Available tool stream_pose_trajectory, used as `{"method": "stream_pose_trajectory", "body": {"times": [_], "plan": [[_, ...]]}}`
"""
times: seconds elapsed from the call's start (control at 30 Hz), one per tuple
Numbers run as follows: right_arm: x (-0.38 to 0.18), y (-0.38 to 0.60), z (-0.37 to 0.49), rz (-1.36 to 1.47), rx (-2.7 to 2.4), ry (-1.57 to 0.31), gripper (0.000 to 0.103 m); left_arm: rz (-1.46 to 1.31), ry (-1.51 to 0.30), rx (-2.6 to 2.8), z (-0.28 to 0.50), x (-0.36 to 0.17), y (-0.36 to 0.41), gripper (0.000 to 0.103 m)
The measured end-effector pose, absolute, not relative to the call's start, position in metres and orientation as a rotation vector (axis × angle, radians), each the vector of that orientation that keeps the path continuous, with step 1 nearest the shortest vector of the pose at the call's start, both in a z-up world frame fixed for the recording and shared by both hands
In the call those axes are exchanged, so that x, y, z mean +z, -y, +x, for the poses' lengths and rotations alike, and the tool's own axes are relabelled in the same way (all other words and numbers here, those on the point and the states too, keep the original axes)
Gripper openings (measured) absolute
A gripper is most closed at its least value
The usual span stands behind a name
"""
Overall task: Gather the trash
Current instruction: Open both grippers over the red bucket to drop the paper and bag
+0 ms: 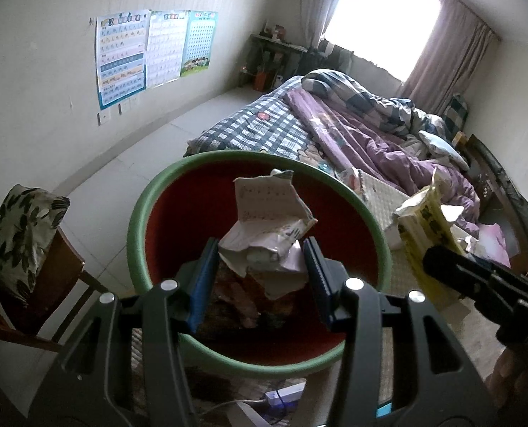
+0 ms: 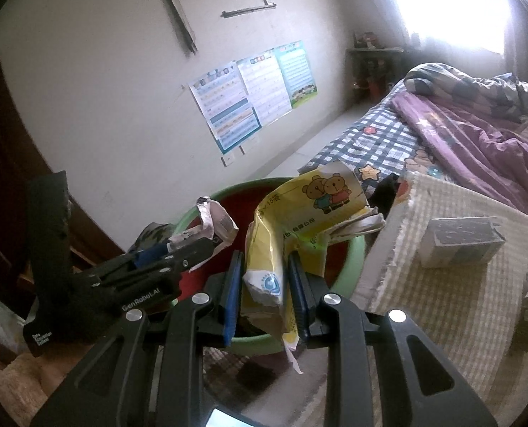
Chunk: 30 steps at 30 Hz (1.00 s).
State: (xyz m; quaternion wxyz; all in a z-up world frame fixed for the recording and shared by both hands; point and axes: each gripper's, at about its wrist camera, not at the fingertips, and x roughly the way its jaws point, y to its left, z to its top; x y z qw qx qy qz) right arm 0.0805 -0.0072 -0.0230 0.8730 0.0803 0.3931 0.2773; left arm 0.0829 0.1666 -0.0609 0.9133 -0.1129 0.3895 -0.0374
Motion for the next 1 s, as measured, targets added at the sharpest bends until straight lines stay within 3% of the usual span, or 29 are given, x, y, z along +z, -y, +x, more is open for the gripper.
{"method": "stream_pose_trajectory", "body": {"times": [0.47, 0.67, 1.0], "plan": [[-0.029, -0.013, 0.084, 0.166, 0.578, -0.853, 0.025, -0.219, -0.832, -0.087, 0.09, -0.071, -0.175, 0.047], [-0.028, -0.015, 0.084, 0.163, 0.573, -0.86, 0.02, -0.219, -0.839, -0.095, 0.094, -0.075, -0.177, 0.047], [-0.026, -0.01, 0.083, 0.186, 0.566, -0.854, 0.022, -0.217, -0.844, -0.098, 0.095, -0.076, -0.178, 0.048]]}}
